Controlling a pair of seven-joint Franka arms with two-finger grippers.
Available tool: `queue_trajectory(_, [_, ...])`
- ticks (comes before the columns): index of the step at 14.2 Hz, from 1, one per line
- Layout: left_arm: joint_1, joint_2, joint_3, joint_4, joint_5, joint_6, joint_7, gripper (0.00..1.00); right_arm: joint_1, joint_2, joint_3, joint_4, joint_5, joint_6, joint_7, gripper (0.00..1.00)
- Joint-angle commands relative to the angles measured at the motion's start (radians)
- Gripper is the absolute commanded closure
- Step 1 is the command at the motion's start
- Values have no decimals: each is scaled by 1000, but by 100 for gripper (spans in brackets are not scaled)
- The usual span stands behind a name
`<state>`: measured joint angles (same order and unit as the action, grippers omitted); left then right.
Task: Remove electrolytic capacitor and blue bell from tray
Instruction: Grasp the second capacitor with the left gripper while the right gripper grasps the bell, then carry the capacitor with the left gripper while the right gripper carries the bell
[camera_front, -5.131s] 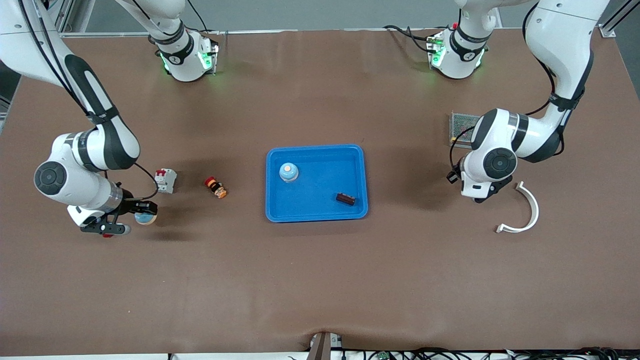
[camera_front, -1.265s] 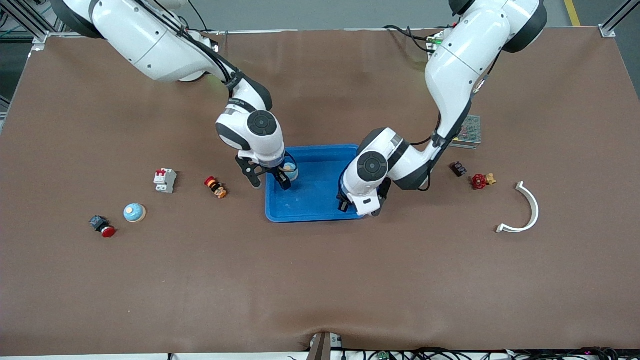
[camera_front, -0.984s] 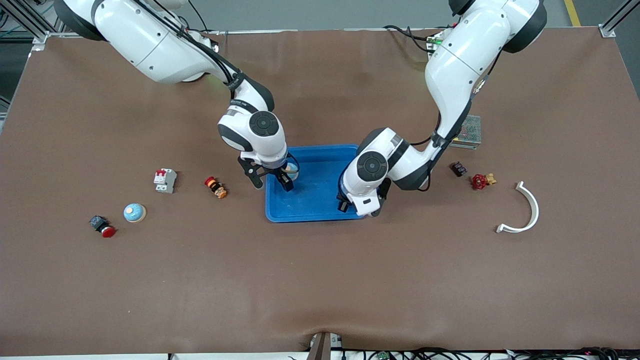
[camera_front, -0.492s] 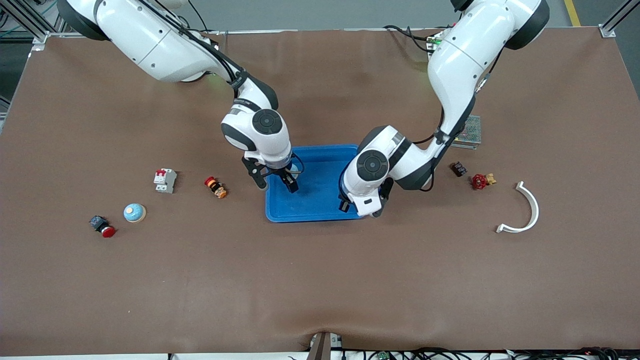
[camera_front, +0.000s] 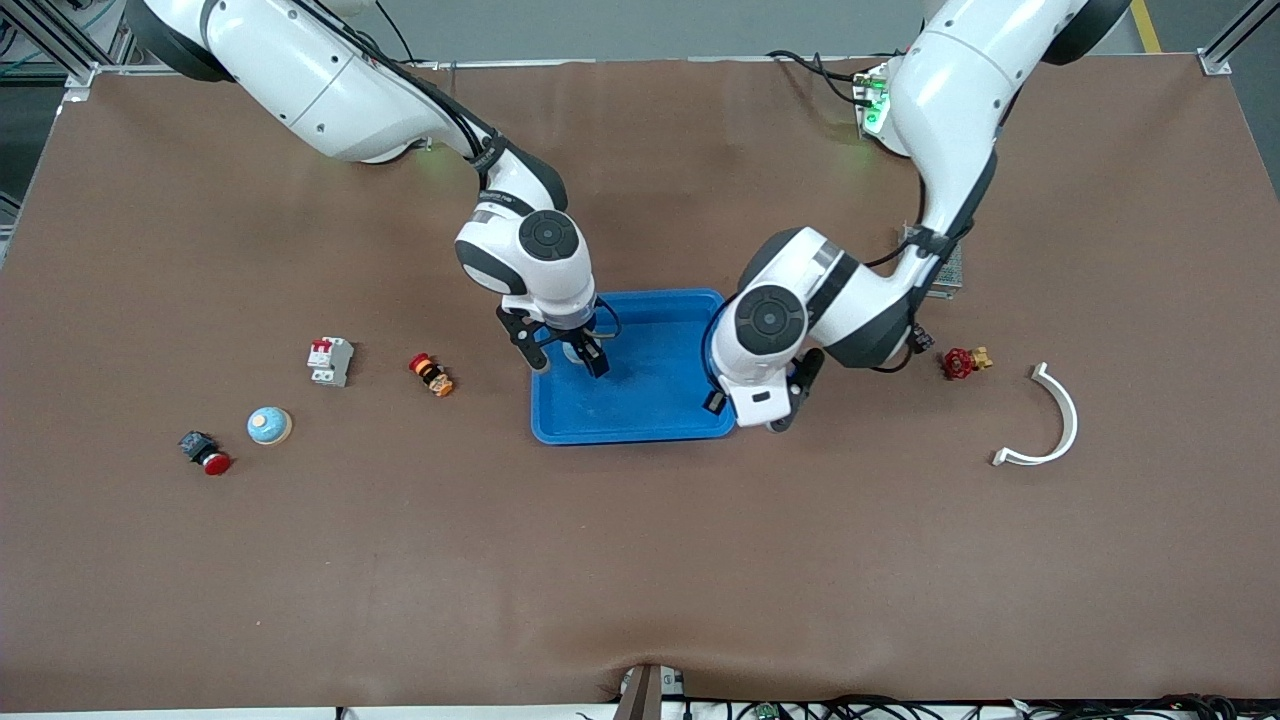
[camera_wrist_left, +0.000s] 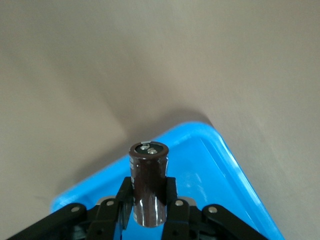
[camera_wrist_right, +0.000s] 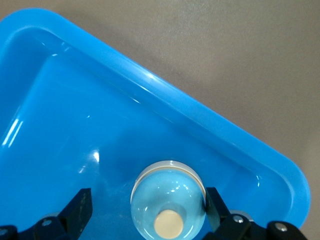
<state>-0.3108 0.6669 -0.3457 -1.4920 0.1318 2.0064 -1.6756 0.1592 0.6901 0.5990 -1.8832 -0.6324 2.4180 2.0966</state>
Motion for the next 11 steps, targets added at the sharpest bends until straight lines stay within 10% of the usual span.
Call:
queue_trajectory(1, [54, -81, -1, -54, 9, -57, 98, 100, 13, 22, -2, 16, 14, -5, 14, 0])
queue_trajectory(3, [100, -116, -1, -92, 9, -70, 173, 100, 13, 20, -2, 16, 14, -5, 14, 0])
queue_trajectory(6, [174, -161, -1, -157, 9, -72, 298, 100, 10, 17, 1, 28, 16, -13, 14, 100])
queue_trajectory(11, [300, -208, -1, -243, 9, -72, 503, 100, -7, 12, 18, 58, 33, -22, 28, 100])
